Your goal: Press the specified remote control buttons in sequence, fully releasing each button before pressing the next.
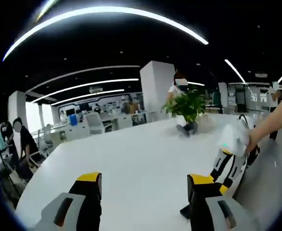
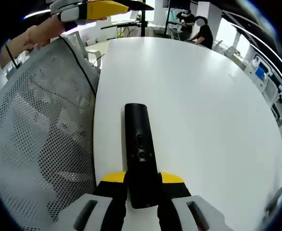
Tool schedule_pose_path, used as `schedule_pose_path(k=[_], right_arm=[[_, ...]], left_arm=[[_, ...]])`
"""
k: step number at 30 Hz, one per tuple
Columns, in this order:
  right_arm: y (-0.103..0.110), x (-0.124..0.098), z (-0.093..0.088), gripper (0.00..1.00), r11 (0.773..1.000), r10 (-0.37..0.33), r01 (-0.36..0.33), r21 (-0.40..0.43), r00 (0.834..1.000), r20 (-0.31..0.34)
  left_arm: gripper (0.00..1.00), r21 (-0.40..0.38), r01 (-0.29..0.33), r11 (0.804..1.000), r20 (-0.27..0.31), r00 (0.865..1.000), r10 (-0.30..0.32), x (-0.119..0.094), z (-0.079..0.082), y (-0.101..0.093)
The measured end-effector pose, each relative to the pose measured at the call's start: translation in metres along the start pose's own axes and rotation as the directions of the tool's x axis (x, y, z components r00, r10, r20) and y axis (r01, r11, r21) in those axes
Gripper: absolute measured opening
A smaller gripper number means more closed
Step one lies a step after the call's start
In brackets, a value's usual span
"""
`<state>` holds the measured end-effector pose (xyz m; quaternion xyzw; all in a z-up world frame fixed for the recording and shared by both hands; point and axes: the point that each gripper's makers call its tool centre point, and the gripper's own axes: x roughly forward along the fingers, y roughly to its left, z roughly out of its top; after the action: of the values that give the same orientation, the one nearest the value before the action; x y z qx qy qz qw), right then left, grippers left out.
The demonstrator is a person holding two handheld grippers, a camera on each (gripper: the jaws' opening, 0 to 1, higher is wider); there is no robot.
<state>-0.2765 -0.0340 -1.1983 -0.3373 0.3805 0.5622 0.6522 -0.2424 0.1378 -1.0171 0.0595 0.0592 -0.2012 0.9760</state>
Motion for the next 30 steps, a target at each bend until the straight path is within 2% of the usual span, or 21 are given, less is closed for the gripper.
schedule_pose_path(k=[1,3,6,8,10,11,14,17,18,20,24,27,30], right_arm=[[0.000,0.000,0.000,0.21,1.000,-0.002,0.002,0.001,1.000,0.001],[0.000,0.000,0.000,0.21,1.000,-0.005,0.005,0.008,1.000,0.004],[0.000,-0.001,0.000,0.22,1.000,-0.011,0.011,0.017,1.000,0.009],[0.000,-0.001,0.000,0.22,1.000,-0.014,0.014,0.024,1.000,0.014],[0.001,-0.001,0.000,0.22,0.999,-0.016,0.016,0.029,1.000,0.017],[0.001,-0.001,0.000,0.22,0.999,-0.018,0.017,0.033,1.000,0.019],[0.001,0.000,0.000,0.22,0.999,-0.024,0.023,0.042,0.999,0.021],[0.001,0.000,0.001,0.22,0.998,-0.033,0.031,0.052,0.999,0.027],[0.001,-0.001,0.001,0.22,0.998,-0.035,0.034,0.055,0.999,0.031],[0.001,-0.001,0.001,0.22,0.997,-0.040,0.037,0.067,0.998,0.044],[0.001,-0.001,0.002,0.22,0.994,-0.059,0.052,0.093,0.996,0.067],[0.002,-0.001,0.003,0.21,0.992,-0.071,0.063,0.108,0.995,0.073],[0.001,-0.001,0.003,0.21,0.991,-0.072,0.063,0.116,0.995,0.071]], left_arm=[[0.90,0.000,-0.015,1.000,0.044,0.999,0.015,-0.002,0.008,0.004],[0.92,0.028,-0.024,0.999,0.095,0.995,0.022,-0.005,0.017,0.010],[0.92,0.096,-0.021,0.995,0.110,0.994,0.010,-0.007,0.018,0.015],[0.92,0.095,-0.009,0.995,0.124,0.992,-0.003,-0.008,0.017,0.018],[0.92,0.038,-0.007,0.999,0.121,0.993,0.003,-0.008,0.013,0.025],[0.91,-0.009,-0.025,1.000,0.122,0.992,0.025,-0.009,0.010,0.031],[0.92,-0.075,-0.087,0.993,0.114,0.989,0.095,-0.014,0.001,0.041],[0.93,-0.205,-0.134,0.970,0.129,0.978,0.162,-0.017,0.002,0.044],[0.94,-0.220,-0.148,0.964,0.129,0.975,0.179,-0.018,0.001,0.045],[0.95,-0.207,-0.172,0.963,0.130,0.971,0.202,-0.018,0.001,0.044],[0.97,-0.157,-0.171,0.973,0.104,0.977,0.189,-0.016,-0.004,0.039],[1.00,-0.130,-0.185,0.974,0.108,0.974,0.199,-0.017,-0.003,0.040],[1.00,-0.126,-0.197,0.972,0.136,0.967,0.214,-0.020,0.002,0.042]])
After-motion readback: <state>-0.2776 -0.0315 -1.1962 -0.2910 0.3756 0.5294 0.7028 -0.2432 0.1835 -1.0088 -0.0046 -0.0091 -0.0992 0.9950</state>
